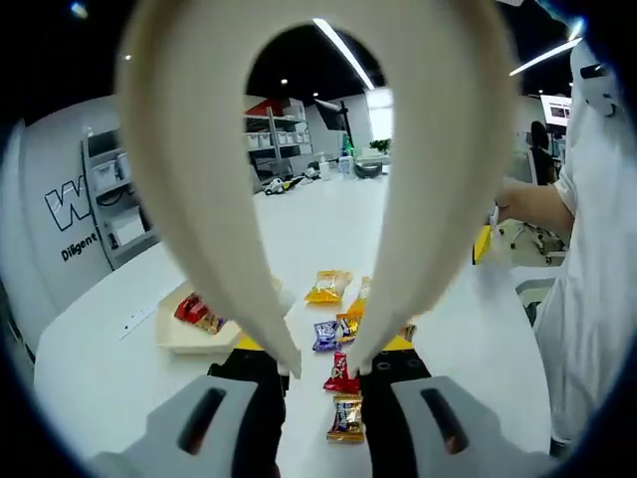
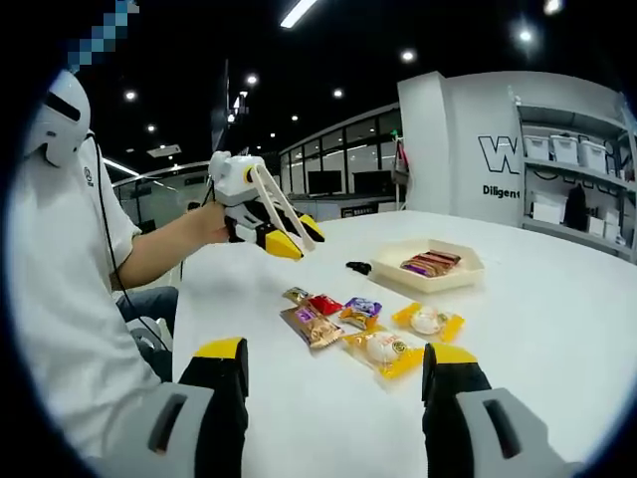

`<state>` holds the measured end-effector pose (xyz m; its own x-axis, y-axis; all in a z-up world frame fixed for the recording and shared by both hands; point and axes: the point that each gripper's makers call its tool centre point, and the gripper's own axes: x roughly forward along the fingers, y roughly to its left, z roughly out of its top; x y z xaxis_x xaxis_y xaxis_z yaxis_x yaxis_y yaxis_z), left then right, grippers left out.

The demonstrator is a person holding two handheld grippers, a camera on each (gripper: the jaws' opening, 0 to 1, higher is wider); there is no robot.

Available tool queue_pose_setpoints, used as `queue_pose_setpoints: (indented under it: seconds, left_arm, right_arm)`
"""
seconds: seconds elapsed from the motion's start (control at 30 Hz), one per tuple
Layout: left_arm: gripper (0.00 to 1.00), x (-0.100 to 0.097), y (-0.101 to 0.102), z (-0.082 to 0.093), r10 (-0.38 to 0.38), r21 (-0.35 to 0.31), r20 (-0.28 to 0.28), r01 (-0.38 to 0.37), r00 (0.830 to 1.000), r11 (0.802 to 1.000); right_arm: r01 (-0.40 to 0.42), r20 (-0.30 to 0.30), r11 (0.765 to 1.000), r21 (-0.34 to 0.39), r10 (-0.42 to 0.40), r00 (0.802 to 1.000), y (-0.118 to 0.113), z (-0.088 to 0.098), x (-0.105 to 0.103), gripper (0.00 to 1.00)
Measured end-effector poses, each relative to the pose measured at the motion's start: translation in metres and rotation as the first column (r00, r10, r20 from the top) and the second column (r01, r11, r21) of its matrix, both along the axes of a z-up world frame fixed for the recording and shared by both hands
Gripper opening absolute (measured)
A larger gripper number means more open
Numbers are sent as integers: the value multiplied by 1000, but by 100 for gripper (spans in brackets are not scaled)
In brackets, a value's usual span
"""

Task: Place the target food into the container with the food tongs after gripping and lifting it, then release it inside without dropping or visibly crushing the food.

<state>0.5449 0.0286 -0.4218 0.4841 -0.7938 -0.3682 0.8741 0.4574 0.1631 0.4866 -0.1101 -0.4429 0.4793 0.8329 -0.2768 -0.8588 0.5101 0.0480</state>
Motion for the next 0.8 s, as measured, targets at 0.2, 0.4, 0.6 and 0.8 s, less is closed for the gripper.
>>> queue_pose_setpoints:
  seconds: [0.2, 0.4, 0.6, 0.8]
  left_arm:
    - [26, -7, -5, -2, -4, -20, -12, 4, 1000, 1000]
    - [26, -15, -9, -5, -19, -34, -23, 19, 1000, 999]
    - [26, -21, -16, -7, -41, -39, -30, 40, 999, 998]
    - [26, -26, -23, -7, -62, -47, -35, 60, 997, 997]
  right_arm:
    - [0, -7, 1000, -2, 0, 1000, 0, -2, 1, 69]
    - [-6, -10, 1000, 4, 6, 1000, 1, -4, 1, 69]
    - [-12, -11, 1000, 7, 12, 1000, 2, -5, -1, 69]
    - [-17, -12, 1000, 8, 17, 1000, 2, -6, -2, 69]
